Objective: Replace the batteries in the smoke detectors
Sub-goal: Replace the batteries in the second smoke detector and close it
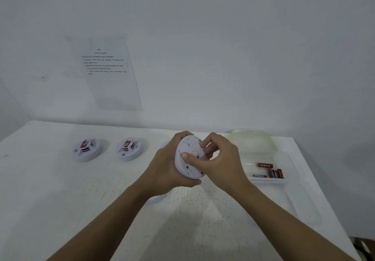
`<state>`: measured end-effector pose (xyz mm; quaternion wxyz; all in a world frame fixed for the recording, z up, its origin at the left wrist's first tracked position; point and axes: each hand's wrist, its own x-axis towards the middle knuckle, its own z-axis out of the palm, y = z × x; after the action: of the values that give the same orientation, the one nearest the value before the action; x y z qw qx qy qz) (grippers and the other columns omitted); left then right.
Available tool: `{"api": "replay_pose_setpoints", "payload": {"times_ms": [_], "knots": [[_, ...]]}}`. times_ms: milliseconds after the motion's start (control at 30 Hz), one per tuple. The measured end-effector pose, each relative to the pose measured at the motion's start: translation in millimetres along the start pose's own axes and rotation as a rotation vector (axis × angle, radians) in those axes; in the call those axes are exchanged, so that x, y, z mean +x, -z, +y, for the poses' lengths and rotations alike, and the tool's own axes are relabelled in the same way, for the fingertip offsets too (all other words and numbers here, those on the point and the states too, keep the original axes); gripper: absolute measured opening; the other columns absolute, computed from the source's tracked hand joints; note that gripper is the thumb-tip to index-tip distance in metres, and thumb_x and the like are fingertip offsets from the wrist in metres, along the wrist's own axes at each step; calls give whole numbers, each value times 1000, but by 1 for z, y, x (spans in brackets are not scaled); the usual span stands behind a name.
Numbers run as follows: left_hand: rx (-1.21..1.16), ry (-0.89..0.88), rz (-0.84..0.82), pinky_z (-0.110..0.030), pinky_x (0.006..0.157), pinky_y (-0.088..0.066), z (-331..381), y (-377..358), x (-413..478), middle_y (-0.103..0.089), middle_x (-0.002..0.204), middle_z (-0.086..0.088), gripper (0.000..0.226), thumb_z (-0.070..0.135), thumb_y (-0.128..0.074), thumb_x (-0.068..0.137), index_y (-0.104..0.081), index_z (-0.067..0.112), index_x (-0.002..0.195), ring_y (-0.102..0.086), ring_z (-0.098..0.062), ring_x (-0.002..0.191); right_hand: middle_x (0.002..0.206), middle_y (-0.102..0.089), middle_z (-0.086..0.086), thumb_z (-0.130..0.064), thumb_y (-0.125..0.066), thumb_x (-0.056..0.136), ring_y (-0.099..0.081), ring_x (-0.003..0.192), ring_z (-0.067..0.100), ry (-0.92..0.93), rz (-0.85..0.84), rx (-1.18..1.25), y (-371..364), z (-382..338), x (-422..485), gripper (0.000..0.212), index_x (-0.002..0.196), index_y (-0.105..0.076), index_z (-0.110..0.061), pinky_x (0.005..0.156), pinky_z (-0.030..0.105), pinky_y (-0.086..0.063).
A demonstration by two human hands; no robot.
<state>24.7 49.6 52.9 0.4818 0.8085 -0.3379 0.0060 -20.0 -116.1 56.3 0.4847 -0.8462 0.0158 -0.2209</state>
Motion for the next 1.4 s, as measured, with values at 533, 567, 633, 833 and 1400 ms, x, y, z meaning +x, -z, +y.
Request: {"api": "replay_pose_setpoints", "payload": {"times_ms": [533, 567, 633, 833, 1400], "knots": [[73, 116, -119, -26, 79, -62, -14, 0, -16, -62, 119, 15, 89, 32, -94, 57, -45, 36, 131, -66, -13, 102, 104, -71, 2, -69, -69, 74, -72, 93, 18, -404, -443, 239, 15, -4, 4, 52, 111, -59, -33, 80, 36, -63], [91, 112, -132, -25, 78, -61, -12, 1, -17, -65, 115, 15, 83, 29, -93, 60, -49, 34, 129, -67, -14, 97, 104, -72, 5, -67, -72, 74, -74, 92, 21, -440, -462, 278, 14, -3, 3, 53, 110, -59, -30, 80, 37, -63], [142, 107, -135, -19, 77, -59, -11, 2, -20, -65, 113, 17, 74, 25, -91, 65, -52, 36, 127, -66, -14, 91, 105, -73, 8, -59, -77, 77, -75, 90, 24, -466, -460, 372, 10, 1, 0, 51, 111, -61, -26, 83, 40, -62], [41, 277, -32, -7, 72, -52, -7, 7, -26, -56, 125, 24, 74, 18, -84, 79, -41, 59, 123, -60, -8, 110, 104, -75, 7, -52, -76, 79, -74, 97, 28, -447, -294, 630, 4, 3, -7, 48, 114, -65, -21, 91, 47, -59], [-520, 464, 167, -41, 91, -60, 18, 54, -56, -71, 122, 6, 58, 32, -83, 79, -57, 43, 129, -72, -21, 105, 134, -65, 10, -21, -64, 88, -61, 124, 29, -306, -367, 936, -20, -22, -11, 55, 141, -51, -13, 105, 44, -50]]}}
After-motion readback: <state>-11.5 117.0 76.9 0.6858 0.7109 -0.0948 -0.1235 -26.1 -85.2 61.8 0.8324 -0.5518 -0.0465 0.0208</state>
